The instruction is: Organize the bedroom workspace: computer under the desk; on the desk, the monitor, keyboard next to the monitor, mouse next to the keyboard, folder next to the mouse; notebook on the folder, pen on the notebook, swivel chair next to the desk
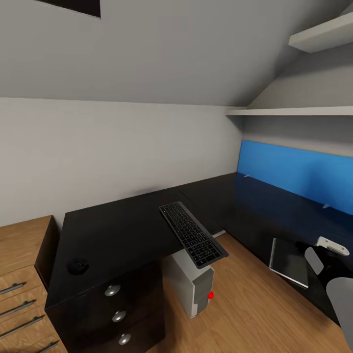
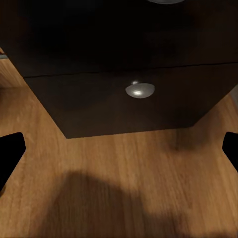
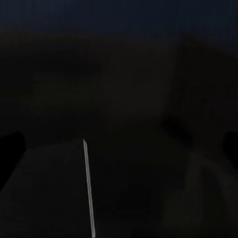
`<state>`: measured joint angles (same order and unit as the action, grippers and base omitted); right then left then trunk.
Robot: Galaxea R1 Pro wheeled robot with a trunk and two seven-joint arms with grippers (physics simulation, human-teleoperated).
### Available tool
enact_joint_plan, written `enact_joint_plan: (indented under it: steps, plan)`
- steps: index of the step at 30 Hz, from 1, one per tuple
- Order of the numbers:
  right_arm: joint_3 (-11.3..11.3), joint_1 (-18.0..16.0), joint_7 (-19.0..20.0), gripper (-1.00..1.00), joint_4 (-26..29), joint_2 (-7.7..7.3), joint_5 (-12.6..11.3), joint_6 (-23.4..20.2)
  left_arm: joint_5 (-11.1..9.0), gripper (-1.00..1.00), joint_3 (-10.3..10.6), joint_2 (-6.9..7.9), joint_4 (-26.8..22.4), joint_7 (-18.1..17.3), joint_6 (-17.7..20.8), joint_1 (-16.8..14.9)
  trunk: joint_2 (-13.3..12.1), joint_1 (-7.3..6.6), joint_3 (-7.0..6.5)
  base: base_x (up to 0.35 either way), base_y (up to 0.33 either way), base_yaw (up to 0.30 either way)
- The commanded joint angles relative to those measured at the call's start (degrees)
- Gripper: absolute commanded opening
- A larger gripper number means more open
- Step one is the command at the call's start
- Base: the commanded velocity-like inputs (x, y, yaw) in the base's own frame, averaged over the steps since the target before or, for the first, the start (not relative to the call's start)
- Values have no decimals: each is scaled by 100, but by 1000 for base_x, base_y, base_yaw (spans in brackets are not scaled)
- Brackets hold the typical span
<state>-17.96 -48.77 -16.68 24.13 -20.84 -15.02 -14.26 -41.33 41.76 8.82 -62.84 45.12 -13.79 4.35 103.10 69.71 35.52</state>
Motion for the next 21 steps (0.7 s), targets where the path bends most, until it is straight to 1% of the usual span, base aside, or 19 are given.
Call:
enact_joint_plan:
  steps: [1,8,16,21]
  plan:
    - [3,-1,-25,100,12,0,-54,-20,-51,100,16,6,-9,14,-37,-4,3,0,5,0,0,0]
    - [10,1,105,100,55,5,-56,-22,-51,100,16,6,-9,12,-37,-4,3,0,5,0,0,0]
    - [12,6,168,100,278,18,-69,-51,-52,100,16,6,-9,11,-37,-3,3,0,5,0,0,0]
    - [9,7,439,100,351,66,-65,-27,-37,100,13,6,-9,18,-45,-4,3,0,5,0,0,0]
